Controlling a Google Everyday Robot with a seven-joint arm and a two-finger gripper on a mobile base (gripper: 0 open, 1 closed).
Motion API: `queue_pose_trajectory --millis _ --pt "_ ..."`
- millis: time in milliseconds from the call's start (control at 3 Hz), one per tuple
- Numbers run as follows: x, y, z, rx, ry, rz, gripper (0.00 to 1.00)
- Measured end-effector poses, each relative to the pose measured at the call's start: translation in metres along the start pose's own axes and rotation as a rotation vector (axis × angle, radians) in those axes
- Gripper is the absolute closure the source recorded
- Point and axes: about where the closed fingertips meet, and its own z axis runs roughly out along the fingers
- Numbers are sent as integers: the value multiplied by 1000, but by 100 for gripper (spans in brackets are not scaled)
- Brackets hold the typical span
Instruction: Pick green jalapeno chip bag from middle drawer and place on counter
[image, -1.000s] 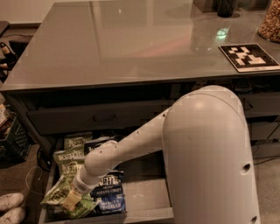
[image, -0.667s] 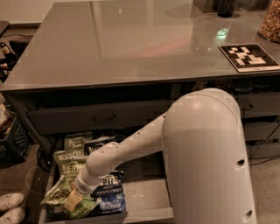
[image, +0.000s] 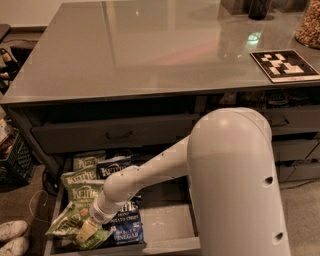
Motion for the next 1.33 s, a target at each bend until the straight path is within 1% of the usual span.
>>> queue_pose_trajectory --millis 333,667,1333 --pt "3 -1 3 -7 0 10 34" --pt "3 -1 3 -7 0 10 51" --pt "3 -1 3 -7 0 10 98"
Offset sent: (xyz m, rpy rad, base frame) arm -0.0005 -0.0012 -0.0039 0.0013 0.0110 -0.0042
